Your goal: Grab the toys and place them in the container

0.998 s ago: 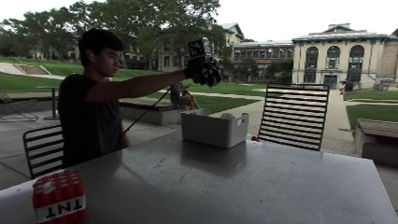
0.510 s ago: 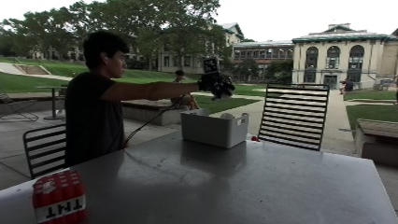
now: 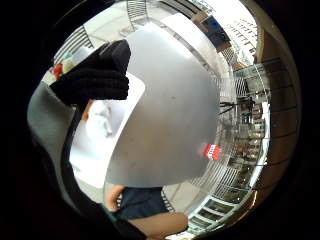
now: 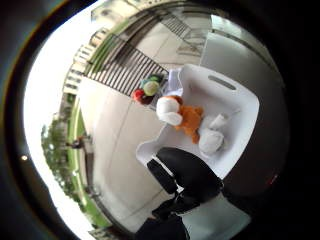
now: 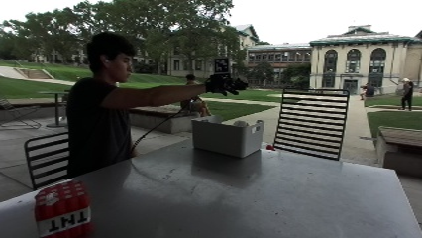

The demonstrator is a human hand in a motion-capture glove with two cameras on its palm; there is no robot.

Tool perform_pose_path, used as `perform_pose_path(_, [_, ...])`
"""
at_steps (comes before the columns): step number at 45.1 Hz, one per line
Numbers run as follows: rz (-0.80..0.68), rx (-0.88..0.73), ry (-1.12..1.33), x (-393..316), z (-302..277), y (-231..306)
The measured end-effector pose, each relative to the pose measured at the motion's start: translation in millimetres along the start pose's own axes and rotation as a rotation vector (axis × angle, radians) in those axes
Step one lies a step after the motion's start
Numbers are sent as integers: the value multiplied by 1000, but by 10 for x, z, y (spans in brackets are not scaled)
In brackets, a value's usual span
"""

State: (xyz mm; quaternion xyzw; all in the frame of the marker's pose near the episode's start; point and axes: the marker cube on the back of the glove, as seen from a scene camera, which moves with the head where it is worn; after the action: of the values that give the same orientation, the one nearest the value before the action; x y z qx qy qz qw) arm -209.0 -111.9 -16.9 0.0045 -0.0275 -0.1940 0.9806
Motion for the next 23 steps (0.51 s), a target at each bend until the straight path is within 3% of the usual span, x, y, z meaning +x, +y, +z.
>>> perform_pose_path(9, [65,29,40,640,-164,239])
perform_pose_path(13, [212,15,191,1063,-189,353])
perform_pose_path(15, [245,12,192,848,-227,411])
perform_pose_path(18, [170,10,96,559,-305,557])
perform_pose_path(21, [-43,8,-79,719,-430,831])
perform_pose_path(23, [-88,8,-125,894,-479,964])
